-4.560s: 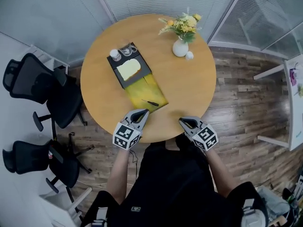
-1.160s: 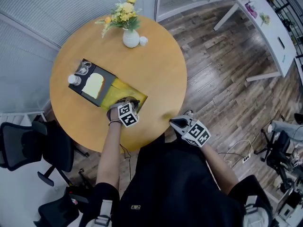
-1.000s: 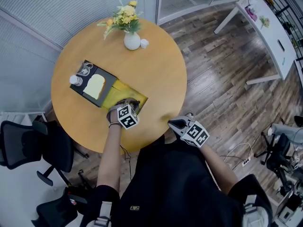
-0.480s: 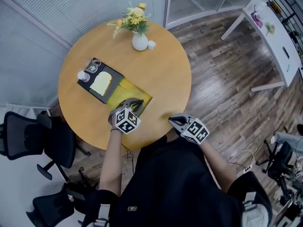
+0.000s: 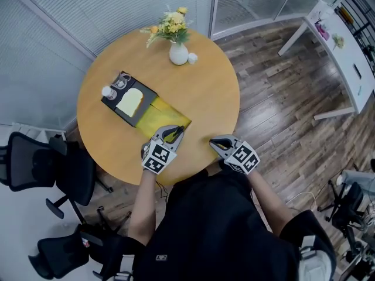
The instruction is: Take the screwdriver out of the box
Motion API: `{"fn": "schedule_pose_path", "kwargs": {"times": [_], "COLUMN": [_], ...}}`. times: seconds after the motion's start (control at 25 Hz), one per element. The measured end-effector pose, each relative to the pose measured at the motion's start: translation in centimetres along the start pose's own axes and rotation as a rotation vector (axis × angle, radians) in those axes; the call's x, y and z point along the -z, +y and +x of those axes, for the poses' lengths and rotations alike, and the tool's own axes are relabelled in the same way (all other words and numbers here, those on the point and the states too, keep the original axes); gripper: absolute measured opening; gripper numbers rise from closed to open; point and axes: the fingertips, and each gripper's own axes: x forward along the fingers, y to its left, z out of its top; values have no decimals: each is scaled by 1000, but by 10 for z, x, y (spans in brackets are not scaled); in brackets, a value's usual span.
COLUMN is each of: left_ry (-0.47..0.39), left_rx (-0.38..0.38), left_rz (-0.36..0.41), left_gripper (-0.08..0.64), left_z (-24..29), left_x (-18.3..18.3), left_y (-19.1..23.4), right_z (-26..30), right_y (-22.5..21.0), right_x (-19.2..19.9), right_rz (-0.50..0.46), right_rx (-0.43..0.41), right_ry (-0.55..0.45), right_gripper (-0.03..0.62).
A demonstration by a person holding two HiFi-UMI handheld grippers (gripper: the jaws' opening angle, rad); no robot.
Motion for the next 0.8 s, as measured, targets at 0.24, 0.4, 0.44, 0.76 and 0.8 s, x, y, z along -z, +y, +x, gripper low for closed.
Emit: {"fn": "schedule_pose_path", "kwargs": {"times": [0.24,0.4,0.44,0.76,0.8], "left_ry": [-184,-270,-279,-343,-347], "left_rx": [21,29,33,61,61], "left_rz": [-176,-249,-254,-271,-278], "left_gripper": [71,71,71,71,71], "left_z": [-10,-17,-18,-30,-31], "left_x": [-29,-41,-43,-57,-56], "left_y": [-18,-25,-28,-42,-41], "right_z": [-1,-2,-4,-16,-16], "right_y": [-3,0,1,0,0], "right_x": [-8,-17,-19,-30,-29], "right_rz": [-26,-63,-74,-120,-121], "right_rx": [-3,-14,-15,2,2], "right_ry": [-15,-27,-27,-35,-33], "right_gripper": [8,8,8,8,8]}}
